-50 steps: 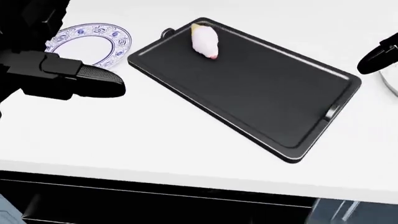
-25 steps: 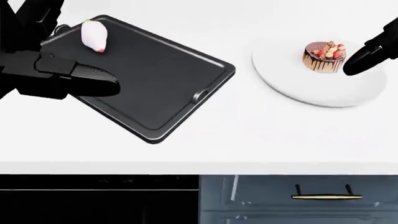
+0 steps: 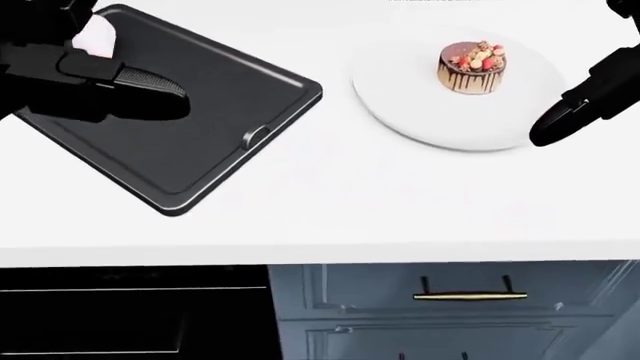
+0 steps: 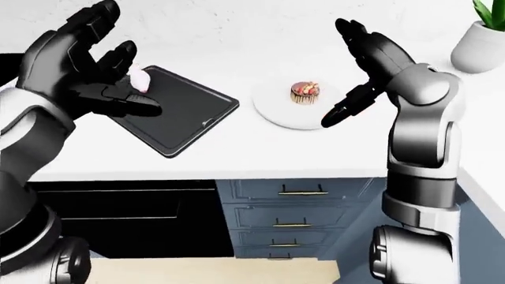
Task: Move the dessert items from the plate to the tray.
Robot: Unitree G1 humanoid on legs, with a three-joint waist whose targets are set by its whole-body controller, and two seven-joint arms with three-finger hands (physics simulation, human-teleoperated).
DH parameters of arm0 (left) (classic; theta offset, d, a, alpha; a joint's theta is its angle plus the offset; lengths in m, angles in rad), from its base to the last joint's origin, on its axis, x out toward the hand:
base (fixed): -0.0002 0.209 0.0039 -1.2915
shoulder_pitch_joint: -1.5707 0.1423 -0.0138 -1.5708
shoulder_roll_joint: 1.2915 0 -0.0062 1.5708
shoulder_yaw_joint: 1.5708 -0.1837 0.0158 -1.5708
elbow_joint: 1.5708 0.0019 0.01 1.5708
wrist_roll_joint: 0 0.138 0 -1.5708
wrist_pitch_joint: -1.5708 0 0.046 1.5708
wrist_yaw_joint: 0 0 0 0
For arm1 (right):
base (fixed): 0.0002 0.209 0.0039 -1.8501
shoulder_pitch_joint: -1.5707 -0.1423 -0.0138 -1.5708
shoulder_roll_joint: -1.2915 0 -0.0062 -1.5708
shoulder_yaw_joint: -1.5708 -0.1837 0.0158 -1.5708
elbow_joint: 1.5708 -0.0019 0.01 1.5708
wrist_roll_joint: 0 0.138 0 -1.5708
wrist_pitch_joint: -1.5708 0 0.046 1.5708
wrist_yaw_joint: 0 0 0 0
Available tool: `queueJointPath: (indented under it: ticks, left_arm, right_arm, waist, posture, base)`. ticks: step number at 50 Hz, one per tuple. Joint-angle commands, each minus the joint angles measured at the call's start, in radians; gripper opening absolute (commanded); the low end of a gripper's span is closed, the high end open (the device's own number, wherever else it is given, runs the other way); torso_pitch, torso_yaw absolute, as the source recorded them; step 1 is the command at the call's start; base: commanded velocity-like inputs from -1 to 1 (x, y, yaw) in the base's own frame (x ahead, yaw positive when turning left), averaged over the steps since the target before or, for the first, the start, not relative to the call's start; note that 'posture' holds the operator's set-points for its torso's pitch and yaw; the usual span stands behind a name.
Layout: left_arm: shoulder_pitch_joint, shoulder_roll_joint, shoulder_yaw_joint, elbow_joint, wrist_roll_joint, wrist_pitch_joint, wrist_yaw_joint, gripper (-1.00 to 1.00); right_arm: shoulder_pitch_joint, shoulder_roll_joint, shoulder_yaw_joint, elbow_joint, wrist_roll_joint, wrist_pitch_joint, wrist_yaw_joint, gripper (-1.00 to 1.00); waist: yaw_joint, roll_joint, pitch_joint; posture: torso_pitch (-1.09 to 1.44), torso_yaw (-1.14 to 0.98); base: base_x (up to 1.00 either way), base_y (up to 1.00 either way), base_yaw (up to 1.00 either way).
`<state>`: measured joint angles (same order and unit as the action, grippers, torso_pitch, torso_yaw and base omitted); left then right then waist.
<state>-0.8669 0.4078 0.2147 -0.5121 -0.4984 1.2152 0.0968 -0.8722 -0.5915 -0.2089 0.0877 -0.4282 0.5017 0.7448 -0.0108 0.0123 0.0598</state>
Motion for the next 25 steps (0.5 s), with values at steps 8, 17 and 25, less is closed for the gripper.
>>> queueJointPath:
  ticks: [8,17,25]
  left_arm:
    - [-0.119,0.040,-0.005,0.139,0.099,-0.090,-0.081,1.00]
    - [-0.132,0.019,-0.007,0.102,0.129,-0.061,-0.105,1.00]
    - [-0.107,0.017,0.008,0.072,0.140,-0.055,-0.118,1.00]
  right_arm:
    - [-0.037,-0.004,-0.008,-0.038,0.006,-0.003,-0.009,1.00]
    - [-0.035,0.007,-0.003,-0.049,0.010,0.003,-0.016,1.00]
    - [-0.042,0.015,0.004,-0.059,0.003,0.002,-0.012,1.00]
  waist:
    - [0.008,-0.009,-0.058]
    - [0.022,0.028,-0.041]
    - [0.034,-0.087,-0.016]
  posture:
    - [0.00,0.00]
    - [0.00,0.00]
    - [0.00,0.00]
  base:
    - [0.01,0.00,0.00]
    - [0.24,-0.30,0.00]
    - [0.17,-0.13,0.00]
